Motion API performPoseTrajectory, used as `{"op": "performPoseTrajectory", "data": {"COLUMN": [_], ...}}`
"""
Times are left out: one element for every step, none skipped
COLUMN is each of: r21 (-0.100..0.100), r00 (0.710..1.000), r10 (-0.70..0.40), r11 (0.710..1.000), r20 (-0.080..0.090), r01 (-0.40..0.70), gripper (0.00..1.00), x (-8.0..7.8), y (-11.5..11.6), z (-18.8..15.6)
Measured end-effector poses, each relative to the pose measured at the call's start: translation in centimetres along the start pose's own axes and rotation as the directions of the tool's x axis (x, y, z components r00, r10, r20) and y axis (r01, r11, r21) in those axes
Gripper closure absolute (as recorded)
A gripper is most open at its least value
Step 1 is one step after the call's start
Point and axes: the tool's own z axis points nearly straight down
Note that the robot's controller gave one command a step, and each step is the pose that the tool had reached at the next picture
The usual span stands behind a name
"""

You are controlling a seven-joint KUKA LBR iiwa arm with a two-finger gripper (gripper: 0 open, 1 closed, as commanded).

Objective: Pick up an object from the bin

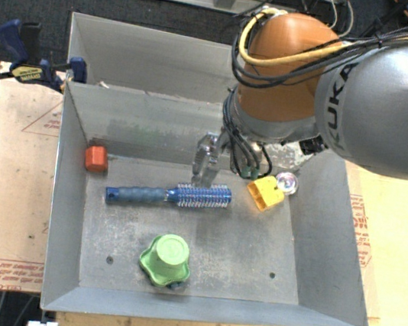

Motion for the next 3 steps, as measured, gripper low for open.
{"op": "performPoseTrajectory", "data": {"r21": [0.000,0.002,0.000], "r00": [1.000,1.000,1.000], "r10": [0.000,-0.019,-0.019], "r11": [1.000,1.000,1.000], "r20": [0.000,-0.009,-0.003], "r01": [0.000,0.019,0.019], "gripper": [0.00,0.00,1.00], "x": [0.0,-0.3,-0.4], "y": [0.0,0.5,0.5], "z": [0.0,16.2,15.7]}}
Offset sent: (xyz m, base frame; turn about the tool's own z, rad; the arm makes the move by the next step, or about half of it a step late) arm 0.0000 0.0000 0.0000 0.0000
